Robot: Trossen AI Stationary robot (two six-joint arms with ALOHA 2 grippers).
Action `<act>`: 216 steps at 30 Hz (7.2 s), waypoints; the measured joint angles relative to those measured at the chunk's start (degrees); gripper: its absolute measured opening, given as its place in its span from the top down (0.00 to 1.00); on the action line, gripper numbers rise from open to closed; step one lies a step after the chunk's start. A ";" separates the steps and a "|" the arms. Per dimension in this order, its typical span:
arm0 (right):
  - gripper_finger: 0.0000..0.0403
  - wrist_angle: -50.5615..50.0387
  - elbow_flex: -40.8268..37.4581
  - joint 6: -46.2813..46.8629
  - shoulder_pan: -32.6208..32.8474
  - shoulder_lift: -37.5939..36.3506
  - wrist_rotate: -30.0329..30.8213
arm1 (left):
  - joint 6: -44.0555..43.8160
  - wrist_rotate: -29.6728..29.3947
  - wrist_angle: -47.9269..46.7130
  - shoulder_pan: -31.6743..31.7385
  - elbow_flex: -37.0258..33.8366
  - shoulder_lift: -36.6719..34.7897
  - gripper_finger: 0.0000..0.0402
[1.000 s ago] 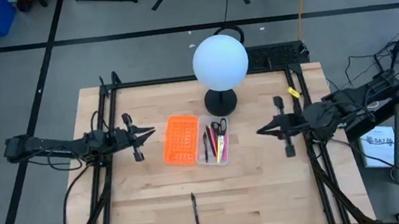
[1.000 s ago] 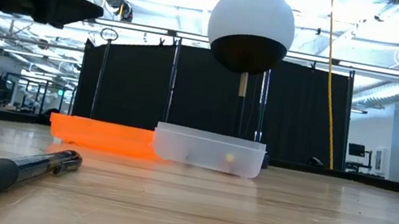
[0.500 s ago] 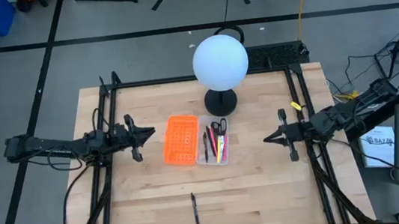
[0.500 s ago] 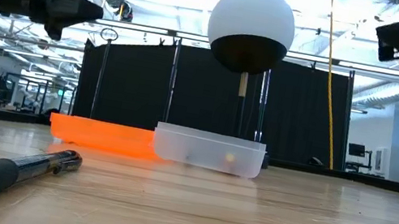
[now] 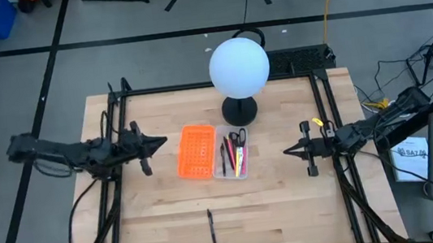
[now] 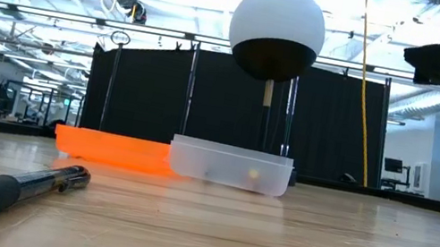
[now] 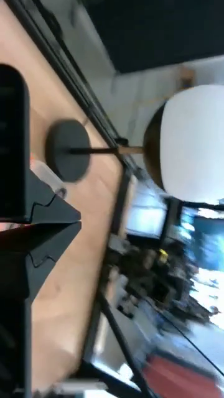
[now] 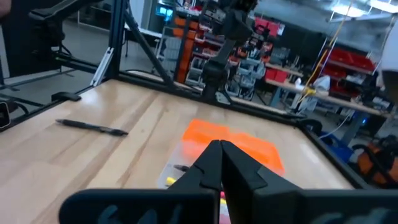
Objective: Pick & place school supplies into a supply box
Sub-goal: Put the black pen into the supply box, then adjust the supply box
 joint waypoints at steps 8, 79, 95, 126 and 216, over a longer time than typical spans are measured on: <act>1.00 0.41 0.00 -2.77 0.02 0.00 -2.01 | -27.22 -23.74 -39.95 -14.75 33.01 23.23 0.99; 1.00 0.37 0.02 -4.08 0.00 -0.04 -25.33 | -99.54 27.02 -51.75 -21.43 72.19 97.91 0.62; 1.00 -0.56 0.02 -3.94 0.00 -0.04 -25.38 | -94.77 22.42 -52.50 -21.31 71.50 94.50 0.92; 1.00 1.63 0.02 0.56 0.00 -0.02 -25.29 | -74.75 -1.81 -59.20 -11.26 71.74 73.02 0.93; 1.00 -0.05 0.04 1.97 0.00 0.39 -25.51 | 20.48 16.51 -62.26 -3.89 71.85 60.83 0.97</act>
